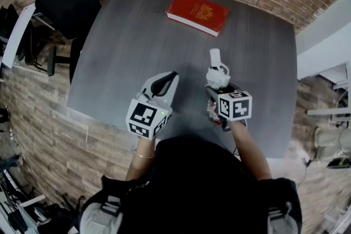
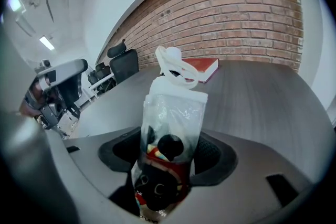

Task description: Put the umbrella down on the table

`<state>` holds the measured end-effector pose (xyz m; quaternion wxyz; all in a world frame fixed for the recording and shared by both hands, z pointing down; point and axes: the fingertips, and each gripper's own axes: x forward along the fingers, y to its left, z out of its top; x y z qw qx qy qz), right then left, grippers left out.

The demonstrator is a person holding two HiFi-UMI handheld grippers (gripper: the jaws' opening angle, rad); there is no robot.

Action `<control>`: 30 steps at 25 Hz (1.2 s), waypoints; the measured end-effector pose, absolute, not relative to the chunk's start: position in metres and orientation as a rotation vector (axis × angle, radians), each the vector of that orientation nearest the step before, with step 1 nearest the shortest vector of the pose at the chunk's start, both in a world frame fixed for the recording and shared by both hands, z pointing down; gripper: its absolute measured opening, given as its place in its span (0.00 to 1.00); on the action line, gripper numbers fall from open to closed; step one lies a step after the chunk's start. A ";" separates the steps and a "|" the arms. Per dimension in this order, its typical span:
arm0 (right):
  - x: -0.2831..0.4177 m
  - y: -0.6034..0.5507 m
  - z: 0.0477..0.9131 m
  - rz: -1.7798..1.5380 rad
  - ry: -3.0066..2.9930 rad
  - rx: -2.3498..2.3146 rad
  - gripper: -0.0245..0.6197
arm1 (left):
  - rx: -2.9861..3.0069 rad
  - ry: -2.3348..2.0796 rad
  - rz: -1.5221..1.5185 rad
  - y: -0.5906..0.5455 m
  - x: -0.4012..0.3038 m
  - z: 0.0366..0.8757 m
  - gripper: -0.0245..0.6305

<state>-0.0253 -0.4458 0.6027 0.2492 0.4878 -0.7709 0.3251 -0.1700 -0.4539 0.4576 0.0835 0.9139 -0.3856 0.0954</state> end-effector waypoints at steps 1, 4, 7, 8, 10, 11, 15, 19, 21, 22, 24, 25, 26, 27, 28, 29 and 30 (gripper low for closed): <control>-0.026 -0.447 0.603 0.881 -2.100 1.327 0.47 | 2.730 -1.149 0.285 -0.454 -0.169 0.458 0.04; -0.029 -0.449 0.610 0.877 -2.082 1.318 0.47 | 2.727 -1.150 0.285 -0.454 -0.170 0.458 0.04; -0.032 -0.451 0.613 0.873 -2.076 1.309 0.47 | 2.720 -1.159 0.298 -0.454 -0.173 0.460 0.04; -0.033 -0.453 0.613 0.870 -2.076 1.309 0.47 | 2.718 -1.160 0.301 -0.454 -0.173 0.460 0.04; -0.033 -0.455 0.615 0.869 -2.068 1.308 0.47 | 2.714 -1.161 0.304 -0.455 -0.174 0.461 0.04; -0.034 -0.457 0.617 0.867 -2.067 1.305 0.47 | 2.715 -1.161 0.304 -0.456 -0.174 0.462 0.04; -0.039 -0.459 0.624 0.859 -2.063 1.269 0.48 | 2.716 -1.163 0.306 -0.457 -0.174 0.463 0.04; -0.042 -0.459 0.628 0.843 -2.052 1.252 0.48 | 2.711 -1.161 0.312 -0.455 -0.175 0.463 0.04; -0.042 -0.459 0.631 0.842 -2.048 1.242 0.48 | 2.711 -1.164 0.314 -0.456 -0.175 0.464 0.04; -0.043 -0.460 0.632 0.842 -2.046 1.236 0.48 | 2.710 -1.165 0.315 -0.456 -0.175 0.465 0.04; -0.044 -0.460 0.635 0.842 -2.041 1.224 0.49 | 2.709 -1.166 0.315 -0.456 -0.176 0.465 0.04; -0.044 -0.459 0.636 0.843 -2.037 1.219 0.49 | 2.707 -1.166 0.316 -0.455 -0.177 0.466 0.04; -0.044 -0.459 0.637 0.844 -2.033 1.214 0.49 | 2.705 -1.165 0.318 -0.455 -0.178 0.466 0.04; -0.045 -0.459 0.638 0.845 -2.029 1.210 0.49 | 2.703 -1.164 0.318 -0.454 -0.178 0.466 0.04; -0.045 -0.459 0.639 0.844 -2.027 1.206 0.49 | 2.703 -1.164 0.318 -0.454 -0.178 0.466 0.04; -0.046 -0.459 0.640 0.844 -2.025 1.203 0.49 | 2.704 -1.165 0.318 -0.454 -0.179 0.466 0.04; -0.046 -0.459 0.641 0.843 -2.023 1.201 0.49 | 2.707 -1.168 0.319 -0.454 -0.179 0.466 0.04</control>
